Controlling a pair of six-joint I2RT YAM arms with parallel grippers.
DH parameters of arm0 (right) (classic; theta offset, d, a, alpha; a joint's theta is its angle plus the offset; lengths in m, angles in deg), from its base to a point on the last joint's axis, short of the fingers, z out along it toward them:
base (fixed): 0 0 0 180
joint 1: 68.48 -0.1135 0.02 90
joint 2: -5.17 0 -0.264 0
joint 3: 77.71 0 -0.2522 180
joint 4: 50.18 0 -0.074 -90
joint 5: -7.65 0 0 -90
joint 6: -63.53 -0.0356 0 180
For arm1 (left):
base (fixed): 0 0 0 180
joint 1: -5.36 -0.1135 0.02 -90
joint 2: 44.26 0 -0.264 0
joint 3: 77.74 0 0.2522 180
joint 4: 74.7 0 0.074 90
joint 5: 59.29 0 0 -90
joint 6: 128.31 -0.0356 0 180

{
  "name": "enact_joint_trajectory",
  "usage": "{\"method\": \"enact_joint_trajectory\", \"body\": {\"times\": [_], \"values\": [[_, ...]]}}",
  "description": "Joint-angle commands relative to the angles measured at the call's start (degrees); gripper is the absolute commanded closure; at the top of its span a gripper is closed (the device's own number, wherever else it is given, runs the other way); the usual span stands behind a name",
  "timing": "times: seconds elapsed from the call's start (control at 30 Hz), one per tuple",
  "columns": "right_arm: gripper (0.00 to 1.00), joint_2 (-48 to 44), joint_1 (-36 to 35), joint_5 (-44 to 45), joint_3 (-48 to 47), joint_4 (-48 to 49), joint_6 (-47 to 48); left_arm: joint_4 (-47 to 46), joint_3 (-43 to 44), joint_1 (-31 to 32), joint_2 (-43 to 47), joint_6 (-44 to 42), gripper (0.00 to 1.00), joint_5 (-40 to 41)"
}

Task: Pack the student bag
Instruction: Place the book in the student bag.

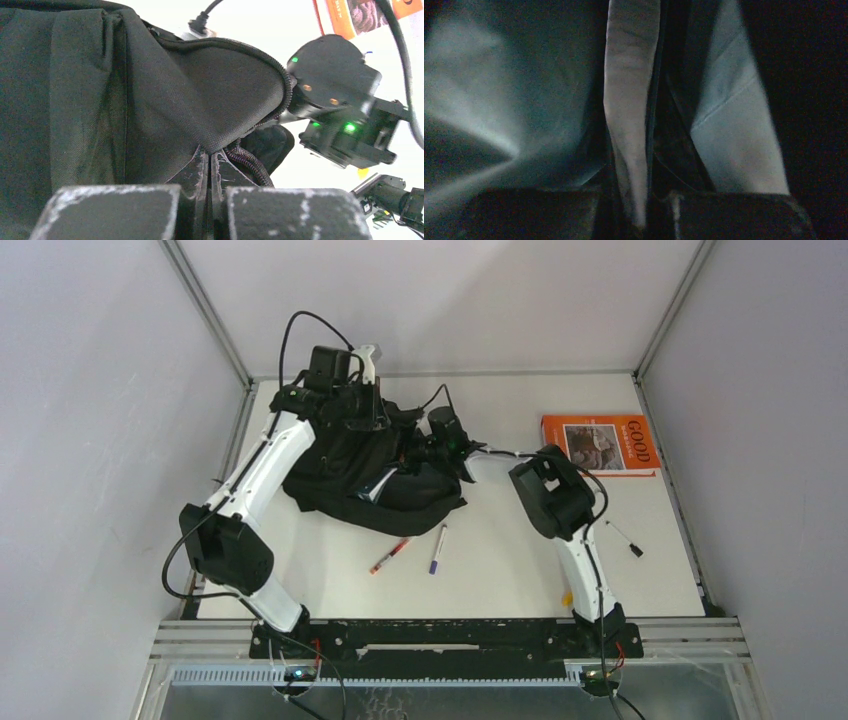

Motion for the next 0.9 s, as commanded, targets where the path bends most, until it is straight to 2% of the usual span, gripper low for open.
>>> {"method": "enact_joint_trajectory", "body": {"times": [0.0, 0.13, 0.23, 0.3, 0.37, 0.47, 0.53, 0.57, 0.6, 0.63, 0.87], "values": [[0.98, 4.02, -0.25, -2.25, -9.79, 2.69, 0.08, -6.48, -1.09, -0.20, 4.43, 0.81, 1.00, -5.91], [0.96, 8.07, -0.38, -1.65, -16.54, -2.96, 1.27, -7.71, -2.17, -0.78, 4.31, 2.05, 1.00, -7.57], [0.87, 8.05, -0.66, -1.23, -18.11, -7.71, 3.95, -8.13, -2.63, -1.25, 4.23, 2.36, 1.00, -7.54], [0.67, 6.34, -0.70, 0.67, -16.76, -10.99, 6.33, -8.22, -2.87, -1.60, 4.10, 2.65, 1.00, -7.08], [0.43, 4.19, -0.50, 2.32, -14.19, -12.63, 7.87, -8.45, -3.06, -2.01, 3.93, 3.16, 1.00, -6.26], [0.26, -0.35, 0.36, 4.75, -8.05, -10.82, 7.51, -8.84, -3.36, -3.14, 3.40, 4.95, 1.00, -6.37], [0.19, -3.12, 0.75, 5.90, -3.83, -7.44, 6.03, -10.35, -4.27, -4.22, 3.55, 6.79, 1.00, -7.81], [0.16, -4.00, 0.79, 6.39, -3.04, -7.58, 6.21, -10.97, -4.71, -4.72, 3.65, 7.47, 1.00, -7.94], [0.07, -4.91, 0.80, 6.94, -2.82, -9.61, 6.99, -11.20, -4.85, -4.97, 3.67, 7.73, 1.00, -7.68], [0.02, -5.72, 0.73, 7.71, -2.87, -11.62, 8.08, -11.29, -4.95, -5.24, 3.85, 7.82, 1.00, -7.15], [0.00, -10.20, 0.37, 12.94, -1.74, -23.26, 14.92, -11.30, -5.66, -6.59, 4.30, 8.09, 1.00, -5.87]]}}
